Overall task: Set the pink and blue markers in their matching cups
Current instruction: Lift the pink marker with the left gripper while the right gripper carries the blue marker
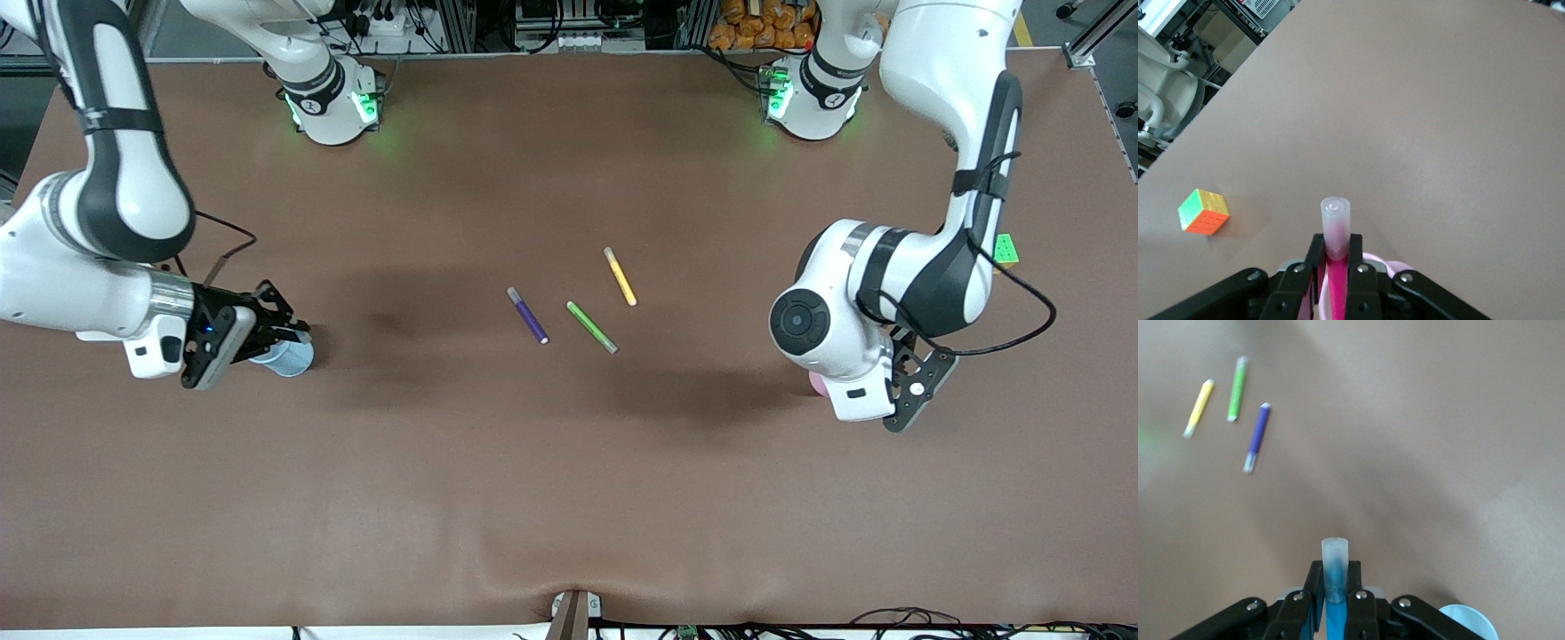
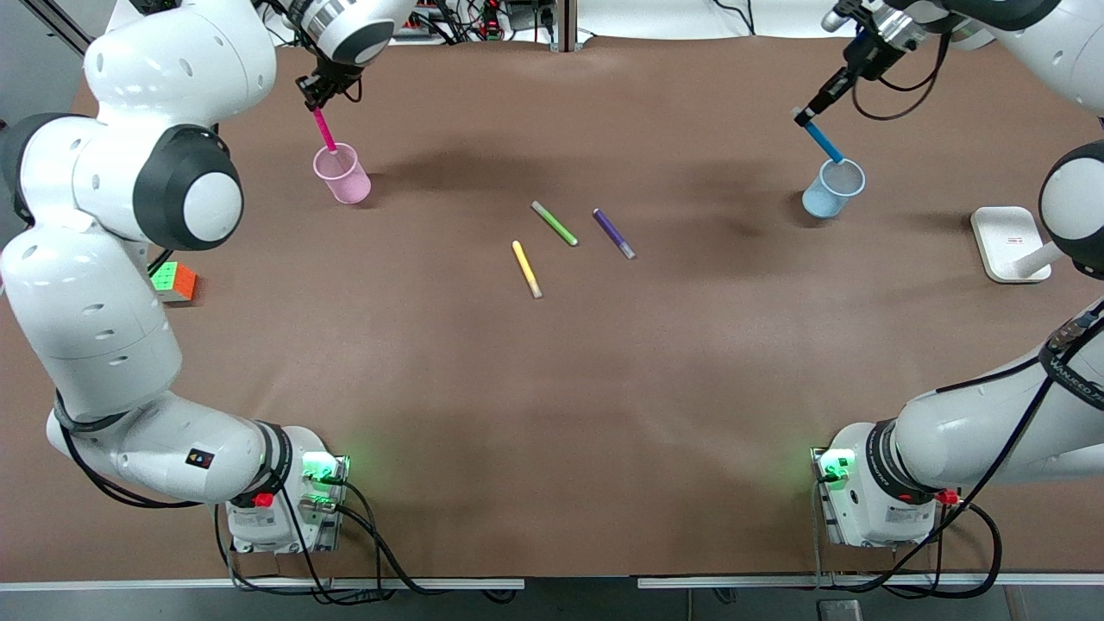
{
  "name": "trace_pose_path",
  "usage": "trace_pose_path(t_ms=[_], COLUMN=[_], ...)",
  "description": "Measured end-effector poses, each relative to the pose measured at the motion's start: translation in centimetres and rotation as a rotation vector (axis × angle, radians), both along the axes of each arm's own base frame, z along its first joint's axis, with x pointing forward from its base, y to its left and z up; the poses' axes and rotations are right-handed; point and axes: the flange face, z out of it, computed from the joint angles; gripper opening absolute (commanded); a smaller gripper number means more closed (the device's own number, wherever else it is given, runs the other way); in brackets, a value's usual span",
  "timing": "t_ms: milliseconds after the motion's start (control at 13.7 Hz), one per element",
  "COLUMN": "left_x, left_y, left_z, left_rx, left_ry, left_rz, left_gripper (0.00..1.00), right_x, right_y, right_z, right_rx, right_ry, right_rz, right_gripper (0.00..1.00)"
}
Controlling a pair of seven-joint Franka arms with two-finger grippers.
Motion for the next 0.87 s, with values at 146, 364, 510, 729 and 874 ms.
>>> trace_pose_path(t_ms=[146, 364, 510, 729, 874], left_x=[0.1, -0.1, -0.4, -0.8, -0.8], left_y=[-0.2, -0.7, -1.0, -1.0, -1.0], left_z=[-1.7, -3.8, -4.9, -6.1, -6.3], left_rx=[0.009, 0.018, 0.024, 0.033, 0.035], left_ry=[-0.016, -0.022, -0.021, -0.004, -0.001], left_rz=[0.016, 0.040, 0.051, 0.053, 0.054], left_gripper=[0.00, 0.00, 0.00, 0.09, 0.70], right_x=[-0.3, -1.0, -1.5, -2.3, -2.3], right_y=[-0.3, -2.3, -4.5, -7.6, -8.7], right_z=[-0.3, -1.2, -1.9, -4.0, -6.2], right_rx=[0.064, 0.150, 0.227, 0.382, 0.494], right_ry=[-0.052, -0.101, -0.127, -0.176, -0.191], right_rz=[0.132, 0.287, 0.355, 0.427, 0.468], right_gripper=[0.00, 0.00, 0.00, 0.00, 0.00])
